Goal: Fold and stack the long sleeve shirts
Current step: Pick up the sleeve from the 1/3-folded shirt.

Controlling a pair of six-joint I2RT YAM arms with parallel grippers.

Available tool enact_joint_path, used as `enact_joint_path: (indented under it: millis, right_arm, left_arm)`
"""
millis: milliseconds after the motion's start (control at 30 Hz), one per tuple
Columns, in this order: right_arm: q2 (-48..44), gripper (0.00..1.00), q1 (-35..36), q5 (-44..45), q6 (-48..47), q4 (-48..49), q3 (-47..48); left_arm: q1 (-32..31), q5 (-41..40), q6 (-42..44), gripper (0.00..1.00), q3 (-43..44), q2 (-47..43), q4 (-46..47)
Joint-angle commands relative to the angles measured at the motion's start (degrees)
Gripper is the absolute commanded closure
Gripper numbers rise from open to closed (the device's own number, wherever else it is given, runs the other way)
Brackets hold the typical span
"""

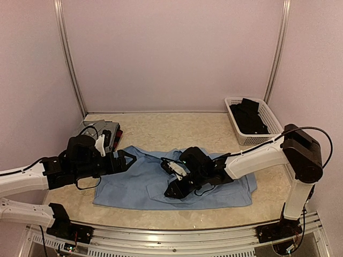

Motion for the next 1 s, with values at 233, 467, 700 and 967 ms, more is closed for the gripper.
enact_joint_path:
  millis: [233,467,700,967]
  right_arm:
    - [-3.00,0.69,0.64,8.80,-1.05,-5.76,-0.20]
    - [-2.91,0.68,0.75,9.12,-1.15,-6.75,-0.56]
    - [-2.80,0.69,0.99,6.68,-0.56,-4.64,-1.66]
    - [-0.91,0.78,1.53,2.56,0.37,-1.60,-1.45]
  left_arm:
    - [0.78,-0.20,-1.95,0.01,-1.56,-0.87,2.69]
    - [0.77,0.48,-1.84,0.01,-1.15,1.18,2.71]
    - [0.77,0.29,-2.02,0.01,-1.42,1.67,3.01]
    - [0.84,-0.28,-2.61,0.01,-1.29,1.69,2.89]
